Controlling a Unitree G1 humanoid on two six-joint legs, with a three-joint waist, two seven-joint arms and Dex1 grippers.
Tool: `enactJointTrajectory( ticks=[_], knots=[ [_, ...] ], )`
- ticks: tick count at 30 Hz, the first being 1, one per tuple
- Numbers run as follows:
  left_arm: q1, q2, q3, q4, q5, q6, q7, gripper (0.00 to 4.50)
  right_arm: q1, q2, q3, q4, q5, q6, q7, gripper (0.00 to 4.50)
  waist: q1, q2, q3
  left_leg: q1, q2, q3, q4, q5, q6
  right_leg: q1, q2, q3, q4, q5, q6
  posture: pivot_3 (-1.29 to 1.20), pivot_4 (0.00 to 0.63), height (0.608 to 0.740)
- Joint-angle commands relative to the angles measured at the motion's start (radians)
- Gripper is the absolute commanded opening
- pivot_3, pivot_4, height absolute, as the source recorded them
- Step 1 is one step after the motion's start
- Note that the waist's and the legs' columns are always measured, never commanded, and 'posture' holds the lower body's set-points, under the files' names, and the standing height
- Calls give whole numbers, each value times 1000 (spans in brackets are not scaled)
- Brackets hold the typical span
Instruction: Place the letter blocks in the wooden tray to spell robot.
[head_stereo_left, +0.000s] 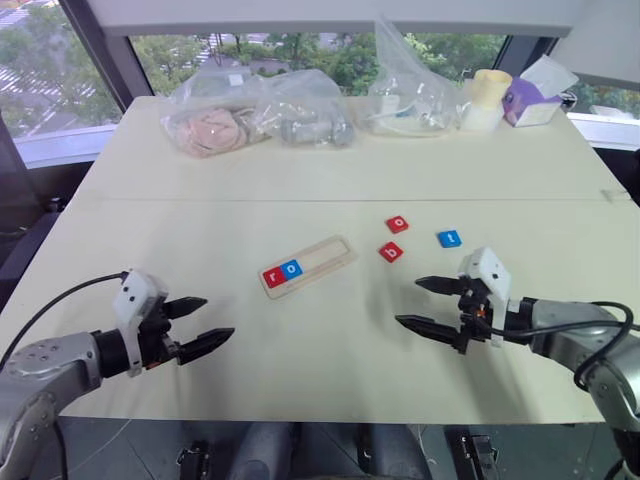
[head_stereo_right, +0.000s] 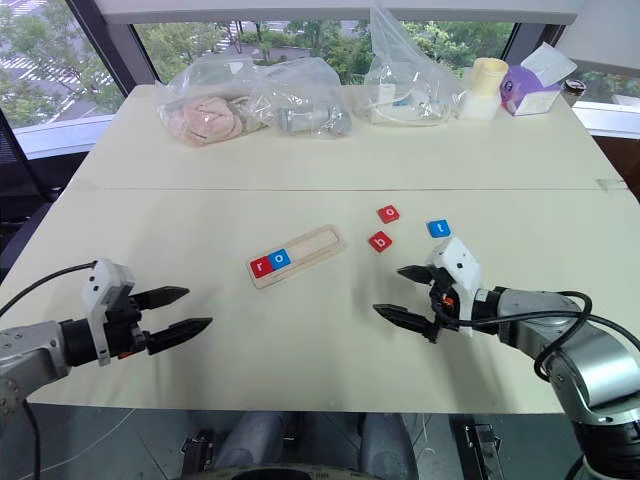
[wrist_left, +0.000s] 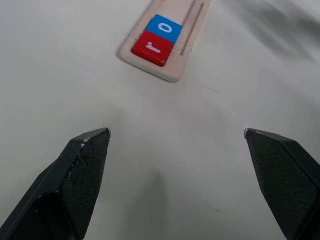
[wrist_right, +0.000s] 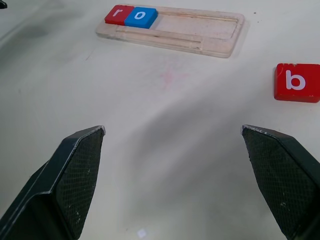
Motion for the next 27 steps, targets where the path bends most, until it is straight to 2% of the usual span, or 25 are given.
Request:
enactJointTrajectory(
  ticks=[1,8,18,20,22,24,27],
  knots=[
    [-3,2,12,-25,2,-16,-2,4500,-8,7,-4,-19,3,-10,-7,4491,0,0,0,0,0,0,0,0,0,0,0,0,0,0,0,0,150,740],
    [-26,-3,7,-13,-6,-10,2,4500,-3,4,-12,-21,4,-12,-14,4491,0,0,0,1,0,0,0,0,0,0,1,0,0,0,0,0,150,740],
    [-77,49,9,17,5,10,-23,4500,-10,9,-6,-14,4,-15,-23,4491,0,0,0,1,0,1,0,0,0,0,2,1,1,0,0,0,150,740],
    [-76,93,29,23,30,9,-37,4500,-22,0,6,-1,-15,-33,-13,4491,0,0,0,1,0,1,0,0,1,0,2,1,1,0,0,0,150,740],
    [-97,153,101,40,-18,49,-83,4500,-52,10,2,2,11,-12,-13,4491,-2,0,0,1,0,2,0,0,1,0,3,1,2,0,0,0,150,740],
    [-135,199,122,70,-26,52,-116,4500,-85,24,7,-11,43,19,-19,4491,-2,-1,0,2,1,2,0,0,1,-1,3,2,3,0,0,0,150,740],
    [-224,199,36,90,-13,32,-126,4500,-115,42,38,-87,95,76,-33,4491,0,0,0,2,2,2,1,0,1,-1,4,2,4,0,0,0,150,740]
  ],
)
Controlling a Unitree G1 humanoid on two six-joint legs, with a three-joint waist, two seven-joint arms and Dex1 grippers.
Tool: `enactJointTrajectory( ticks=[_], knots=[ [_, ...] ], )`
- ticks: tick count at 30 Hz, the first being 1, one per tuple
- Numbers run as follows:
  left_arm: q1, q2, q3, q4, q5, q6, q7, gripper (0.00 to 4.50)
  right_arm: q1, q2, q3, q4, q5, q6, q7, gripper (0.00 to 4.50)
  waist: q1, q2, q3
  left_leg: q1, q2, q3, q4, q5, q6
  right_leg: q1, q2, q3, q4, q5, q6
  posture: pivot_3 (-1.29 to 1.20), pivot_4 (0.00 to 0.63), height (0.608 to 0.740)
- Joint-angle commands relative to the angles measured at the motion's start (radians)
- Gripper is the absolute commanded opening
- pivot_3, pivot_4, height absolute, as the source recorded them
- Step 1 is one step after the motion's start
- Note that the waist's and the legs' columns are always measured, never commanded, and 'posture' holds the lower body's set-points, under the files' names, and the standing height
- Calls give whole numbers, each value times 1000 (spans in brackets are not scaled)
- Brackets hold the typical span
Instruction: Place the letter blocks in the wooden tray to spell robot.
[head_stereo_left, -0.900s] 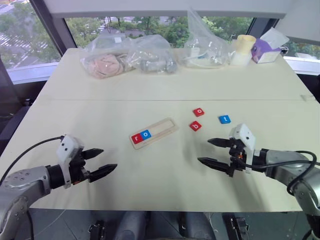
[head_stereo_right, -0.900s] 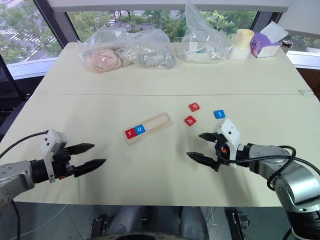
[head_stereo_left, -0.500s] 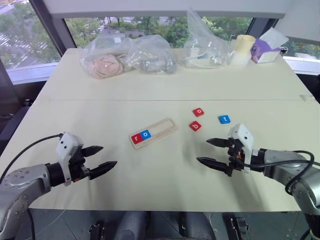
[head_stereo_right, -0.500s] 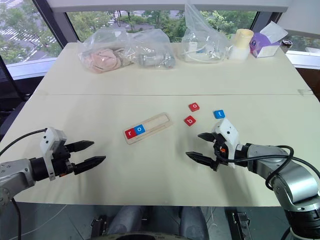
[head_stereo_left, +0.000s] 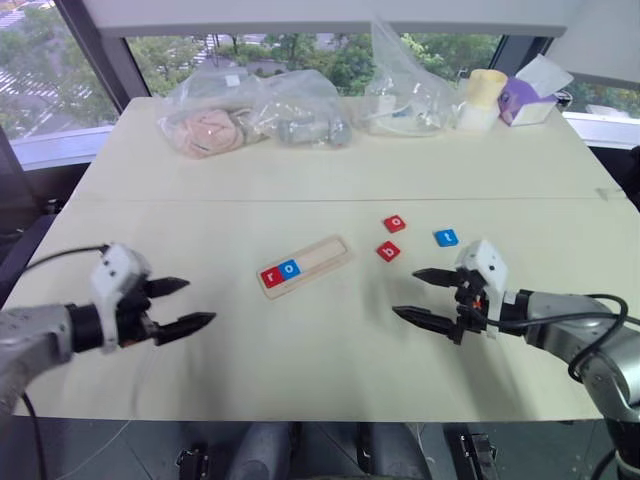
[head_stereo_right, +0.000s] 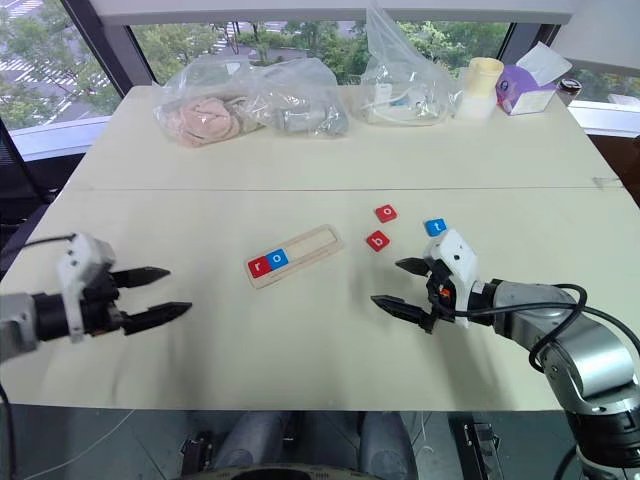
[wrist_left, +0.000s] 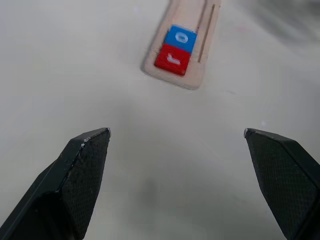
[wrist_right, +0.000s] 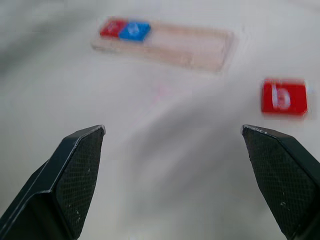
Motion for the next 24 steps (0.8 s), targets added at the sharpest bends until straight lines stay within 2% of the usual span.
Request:
enactJointTrajectory(
  ticks=[1,3,6,11,17,24],
  knots=[
    [-77,-22,-77,7,5,-29,-12,4500,-26,20,28,-109,70,51,-19,4491,2,0,0,0,0,0,0,0,0,0,0,0,0,0,0,0,150,740],
    [-104,-42,-116,12,20,-39,-10,4500,-28,26,33,-130,80,66,-34,4491,0,0,0,0,0,0,0,0,0,0,0,0,-1,0,0,0,150,740],
    [-225,-146,-350,99,161,-138,0,4500,9,66,74,-161,64,64,-82,4491,7,0,-1,0,-1,1,0,0,0,1,-1,1,-1,0,1,0,150,740],
    [-353,-262,-533,291,347,-321,-15,4500,49,98,77,-159,40,38,-132,4491,0,-2,0,0,-1,1,4,0,0,2,0,1,0,2,2,0,150,740],
    [-454,-362,-618,462,443,-431,-46,4500,78,117,100,-133,-10,-1,-157,4491,0,-2,-1,0,-1,1,9,0,0,3,0,1,3,3,2,0,150,740],
    [-441,-404,-656,492,521,-433,-26,4500,119,136,73,-136,-23,-18,-188,4491,0,-2,-1,0,-1,0,13,0,1,3,0,1,7,4,5,0,150,740]
  ],
)
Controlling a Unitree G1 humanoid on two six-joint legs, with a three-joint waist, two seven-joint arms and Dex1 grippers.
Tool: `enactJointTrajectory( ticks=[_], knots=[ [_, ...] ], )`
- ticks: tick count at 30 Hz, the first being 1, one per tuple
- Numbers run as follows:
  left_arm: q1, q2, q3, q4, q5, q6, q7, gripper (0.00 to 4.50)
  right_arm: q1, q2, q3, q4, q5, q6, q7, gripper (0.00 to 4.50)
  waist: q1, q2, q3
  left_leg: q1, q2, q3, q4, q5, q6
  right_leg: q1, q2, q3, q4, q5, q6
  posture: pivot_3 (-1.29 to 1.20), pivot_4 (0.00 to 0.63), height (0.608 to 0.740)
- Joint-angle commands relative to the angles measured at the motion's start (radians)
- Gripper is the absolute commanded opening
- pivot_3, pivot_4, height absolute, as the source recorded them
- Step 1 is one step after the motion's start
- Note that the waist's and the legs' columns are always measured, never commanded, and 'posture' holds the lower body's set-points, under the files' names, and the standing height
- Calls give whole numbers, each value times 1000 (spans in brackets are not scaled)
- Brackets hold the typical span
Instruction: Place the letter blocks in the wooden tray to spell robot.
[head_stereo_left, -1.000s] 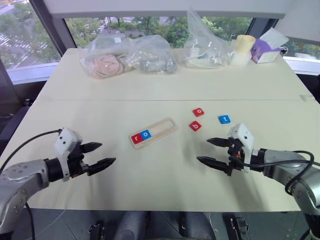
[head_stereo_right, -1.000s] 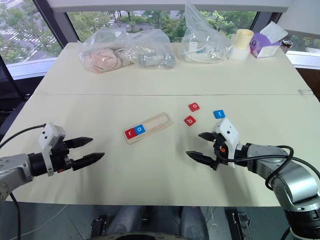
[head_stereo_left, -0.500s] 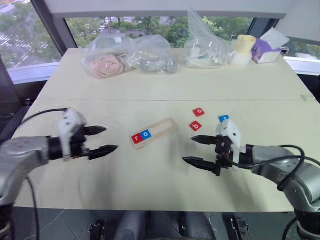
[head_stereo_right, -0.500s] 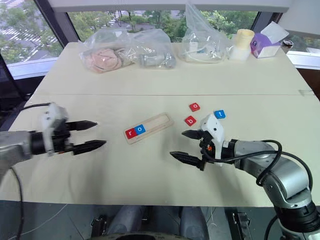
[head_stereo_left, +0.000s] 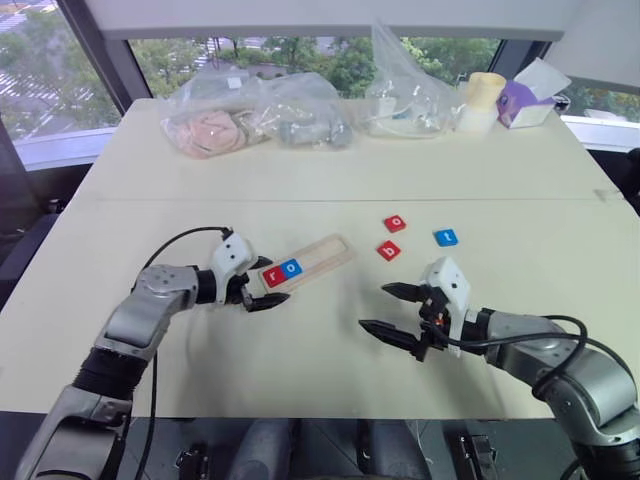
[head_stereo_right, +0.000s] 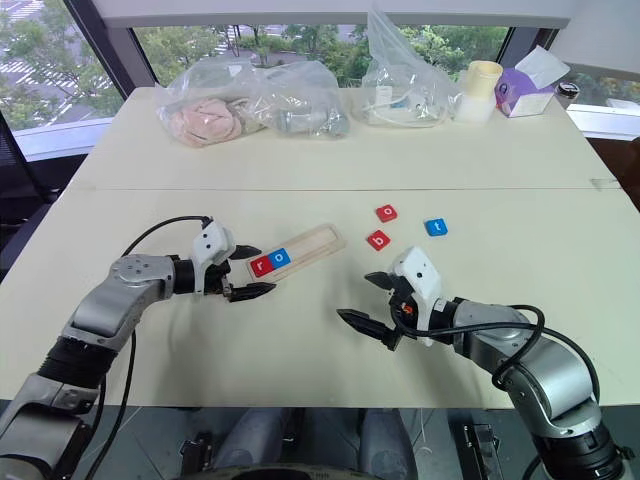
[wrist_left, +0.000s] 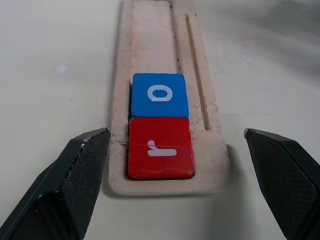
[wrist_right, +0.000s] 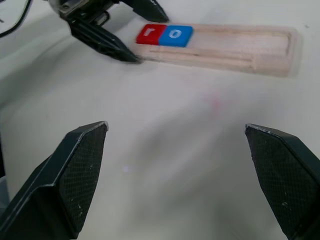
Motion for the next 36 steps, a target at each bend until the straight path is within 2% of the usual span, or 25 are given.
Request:
enactJointTrajectory(
  ticks=[1,7,11,12,25,31,36],
  knots=[
    [12,-2,-10,5,34,-7,4,4500,1,11,-27,-18,1,-26,-8,4491,0,0,0,0,0,0,1,0,0,0,0,0,1,0,0,0,150,740],
    [16,-30,-21,70,77,-31,16,4500,1,16,-25,-3,-10,-39,-11,4491,1,0,-1,3,0,0,2,0,0,3,0,0,2,-1,-2,0,150,740],
    [11,-34,-23,110,104,-51,28,3276,-17,19,-27,18,-18,-48,-13,4500,1,0,-2,4,0,0,2,0,0,5,0,0,2,-1,-2,0,150,740],
    [7,-34,-23,121,110,-54,35,3141,-19,20,-28,20,-19,-49,-14,4500,1,1,-2,4,0,0,2,0,0,5,0,0,2,-1,-2,0,150,740],
    [-12,-31,-5,155,81,-114,-38,3142,-2,24,-36,13,-21,-45,-26,4500,1,3,-5,7,0,-1,2,-1,-1,7,0,0,2,-3,2,0,150,740],
    [-63,30,-18,129,48,-199,-237,3142,25,2,-99,-15,7,-26,-25,4500,0,3,-4,3,0,0,1,0,0,3,0,0,1,-1,-2,0,150,740],
    [-181,47,-71,256,88,-327,-405,3142,72,-24,-131,-39,17,-18,-7,4500,3,2,-4,0,0,-1,2,0,0,1,0,0,1,-1,-2,0,150,740]
  ],
)
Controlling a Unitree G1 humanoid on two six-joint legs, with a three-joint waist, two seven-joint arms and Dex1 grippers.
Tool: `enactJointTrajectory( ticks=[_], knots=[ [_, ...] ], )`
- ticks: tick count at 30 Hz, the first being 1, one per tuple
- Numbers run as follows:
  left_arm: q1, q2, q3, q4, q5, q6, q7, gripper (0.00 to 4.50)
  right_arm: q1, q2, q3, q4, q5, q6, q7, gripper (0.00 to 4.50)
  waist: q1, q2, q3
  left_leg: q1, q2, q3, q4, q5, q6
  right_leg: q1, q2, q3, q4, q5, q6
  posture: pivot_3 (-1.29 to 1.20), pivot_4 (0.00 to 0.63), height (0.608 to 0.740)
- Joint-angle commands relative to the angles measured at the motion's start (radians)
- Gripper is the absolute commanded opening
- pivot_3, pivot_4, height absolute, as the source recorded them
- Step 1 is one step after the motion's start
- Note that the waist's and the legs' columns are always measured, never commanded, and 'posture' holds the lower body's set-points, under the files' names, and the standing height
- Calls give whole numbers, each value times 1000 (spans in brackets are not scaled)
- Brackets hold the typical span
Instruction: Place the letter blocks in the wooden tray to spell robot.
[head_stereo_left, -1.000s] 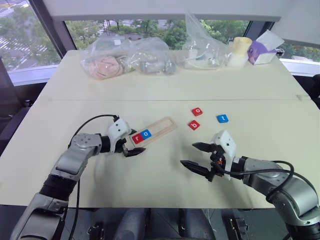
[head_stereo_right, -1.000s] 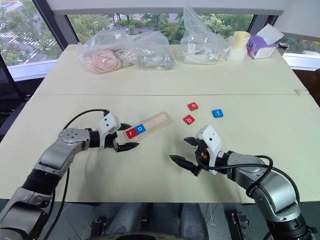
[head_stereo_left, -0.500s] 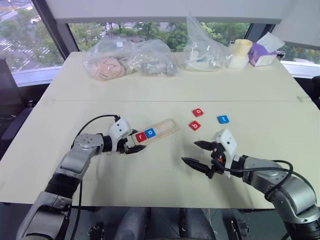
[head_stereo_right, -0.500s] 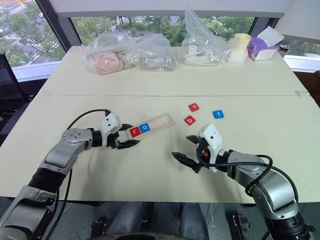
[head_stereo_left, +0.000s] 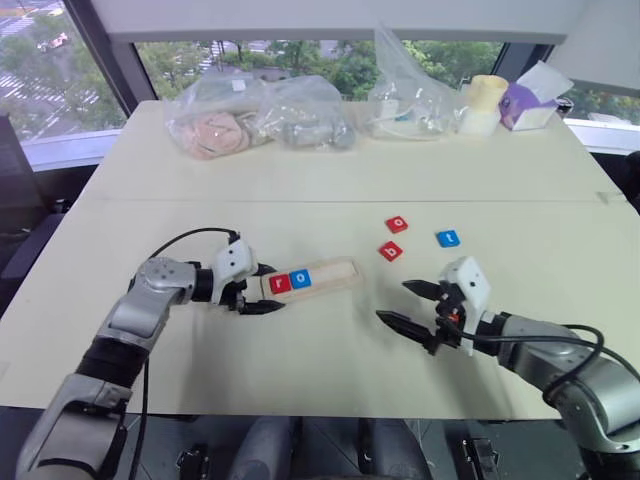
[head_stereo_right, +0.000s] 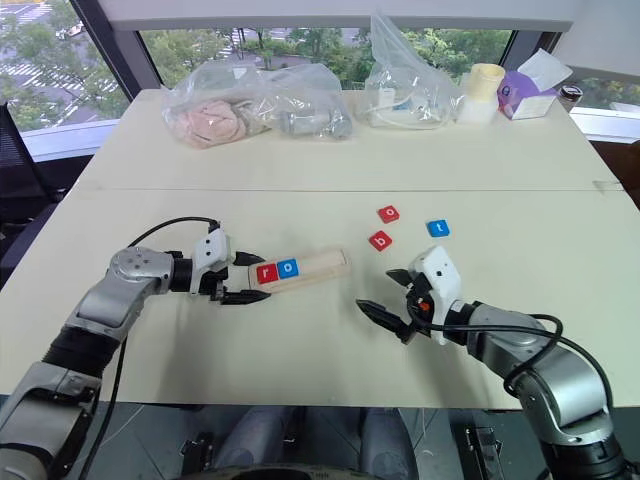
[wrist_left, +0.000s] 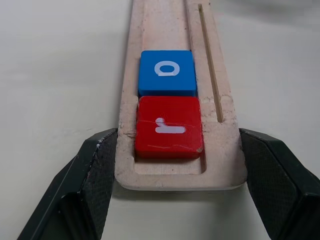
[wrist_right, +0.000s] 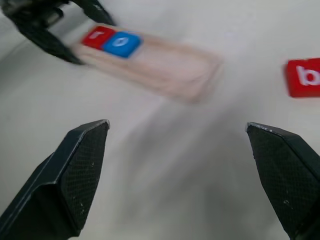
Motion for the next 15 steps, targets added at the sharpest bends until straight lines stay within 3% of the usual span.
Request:
enactJointTrajectory(
  ticks=[1,7,15],
  knots=[
    [-85,-11,-31,96,34,-116,-103,3142,17,-17,-25,-41,16,-8,17,4500,-2,0,0,0,0,0,0,0,0,0,0,0,0,0,0,0,150,740],
    [-253,-118,-78,355,95,-286,-195,3142,27,-12,-48,-43,7,-15,1,4500,-3,-1,1,0,0,0,1,0,0,1,0,-1,0,1,1,0,150,740],
    [-305,-192,-92,490,163,-304,-179,3142,65,11,-57,-78,6,-12,-46,4500,-4,-2,1,0,0,0,1,-1,2,1,0,-1,0,2,6,0,150,740]
  ],
)
